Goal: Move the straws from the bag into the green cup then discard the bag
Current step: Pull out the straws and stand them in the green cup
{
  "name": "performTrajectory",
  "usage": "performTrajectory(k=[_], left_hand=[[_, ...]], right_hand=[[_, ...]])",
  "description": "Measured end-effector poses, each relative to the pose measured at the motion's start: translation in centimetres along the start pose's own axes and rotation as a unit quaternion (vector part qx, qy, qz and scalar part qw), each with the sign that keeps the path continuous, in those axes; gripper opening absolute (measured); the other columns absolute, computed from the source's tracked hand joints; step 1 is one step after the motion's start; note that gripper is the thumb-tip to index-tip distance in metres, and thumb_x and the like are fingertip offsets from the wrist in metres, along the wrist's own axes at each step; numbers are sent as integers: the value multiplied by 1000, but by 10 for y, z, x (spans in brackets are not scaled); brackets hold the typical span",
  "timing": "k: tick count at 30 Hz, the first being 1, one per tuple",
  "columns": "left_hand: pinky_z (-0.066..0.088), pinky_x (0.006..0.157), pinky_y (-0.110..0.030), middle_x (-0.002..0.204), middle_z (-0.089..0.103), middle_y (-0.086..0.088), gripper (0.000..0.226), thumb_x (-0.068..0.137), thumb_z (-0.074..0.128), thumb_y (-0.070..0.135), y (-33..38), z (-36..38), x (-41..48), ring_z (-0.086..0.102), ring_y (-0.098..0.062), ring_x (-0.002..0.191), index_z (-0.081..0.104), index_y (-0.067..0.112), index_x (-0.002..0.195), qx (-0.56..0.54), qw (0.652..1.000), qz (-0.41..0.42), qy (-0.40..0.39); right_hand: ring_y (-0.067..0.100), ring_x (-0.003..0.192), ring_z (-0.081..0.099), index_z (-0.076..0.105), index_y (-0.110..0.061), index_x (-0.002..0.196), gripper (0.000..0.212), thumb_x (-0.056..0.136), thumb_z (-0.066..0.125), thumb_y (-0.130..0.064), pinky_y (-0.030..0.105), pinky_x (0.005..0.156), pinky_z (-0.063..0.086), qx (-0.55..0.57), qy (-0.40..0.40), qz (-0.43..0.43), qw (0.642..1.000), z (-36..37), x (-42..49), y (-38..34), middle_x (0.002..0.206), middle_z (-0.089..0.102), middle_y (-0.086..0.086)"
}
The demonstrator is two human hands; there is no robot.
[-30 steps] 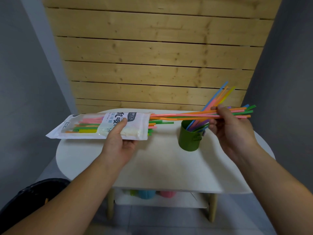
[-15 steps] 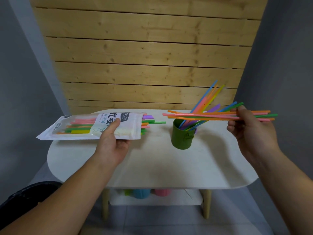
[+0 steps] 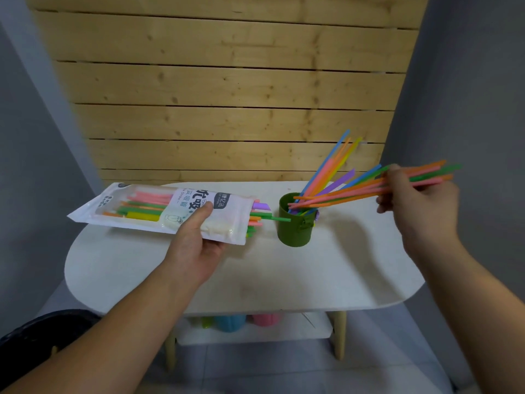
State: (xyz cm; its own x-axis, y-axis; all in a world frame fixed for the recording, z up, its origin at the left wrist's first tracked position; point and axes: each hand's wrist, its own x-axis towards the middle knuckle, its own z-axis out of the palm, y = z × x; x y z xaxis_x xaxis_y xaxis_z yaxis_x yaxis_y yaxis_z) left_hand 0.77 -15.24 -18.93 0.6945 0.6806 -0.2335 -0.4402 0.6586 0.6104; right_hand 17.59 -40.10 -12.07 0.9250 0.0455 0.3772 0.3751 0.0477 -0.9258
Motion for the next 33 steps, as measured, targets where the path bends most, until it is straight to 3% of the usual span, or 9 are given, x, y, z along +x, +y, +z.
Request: performTrajectory(k=[7, 13, 16, 20, 25, 28, 33], left_hand=[[65, 65, -39, 110, 81, -5, 33, 92, 70, 9, 3, -7, 2, 78, -21, 97, 65, 20, 122, 27, 1000, 6, -7], [65, 66, -39, 107, 81, -4, 26, 94, 69, 10, 6, -11, 4, 78, -20, 96, 66, 19, 118, 38, 999, 5, -13], [64, 80, -44, 109, 81, -4, 25, 93, 69, 10, 6, -11, 4, 78, -20, 100, 68, 19, 116, 40, 999, 5, -11], [63, 83, -45, 110, 81, -4, 27, 93, 70, 11, 7, -10, 3, 77, -21, 101, 67, 20, 118, 42, 999, 9, -15], [62, 84, -47, 112, 80, -5, 29, 92, 70, 11, 7, -10, 4, 77, -21, 100, 68, 19, 120, 39, 999, 4, -13], [63, 82, -45, 110, 81, -5, 26, 92, 70, 11, 7, -11, 3, 78, -20, 99, 68, 19, 117, 43, 999, 3, -18], [63, 82, -44, 111, 80, -5, 26, 92, 70, 11, 8, -9, 1, 77, -21, 100, 68, 18, 118, 42, 999, 3, -17]], right_hand=[[8, 42, 61, 68, -21, 68, 23, 88, 68, -30, 26, 47, 50, -84, -63, -5, 994, 35, 8, 8, 47, 63, -4], [1, 55, 65, 67, -26, 77, 14, 90, 71, -31, 18, 47, 50, -60, -72, 17, 995, 60, 13, 21, 69, 69, -7], [8, 58, 60, 67, -19, 86, 13, 93, 67, -31, 25, 53, 47, -81, -81, 33, 993, 70, 19, 29, 71, 65, -5], [18, 62, 56, 67, -8, 98, 19, 93, 68, -26, 32, 56, 45, -89, -114, 60, 988, 72, 33, 34, 76, 63, 2], [17, 60, 60, 67, -5, 96, 18, 87, 76, -19, 26, 51, 54, -7, -126, 153, 980, 68, 40, 36, 76, 64, 7], [18, 67, 63, 63, -5, 93, 25, 82, 81, -20, 23, 53, 57, 12, -118, 176, 977, 66, 37, 39, 83, 64, 11], [23, 75, 66, 53, -3, 115, 50, 81, 82, -27, 34, 62, 57, -59, -111, 207, 970, 57, 22, 37, 100, 63, 15]])
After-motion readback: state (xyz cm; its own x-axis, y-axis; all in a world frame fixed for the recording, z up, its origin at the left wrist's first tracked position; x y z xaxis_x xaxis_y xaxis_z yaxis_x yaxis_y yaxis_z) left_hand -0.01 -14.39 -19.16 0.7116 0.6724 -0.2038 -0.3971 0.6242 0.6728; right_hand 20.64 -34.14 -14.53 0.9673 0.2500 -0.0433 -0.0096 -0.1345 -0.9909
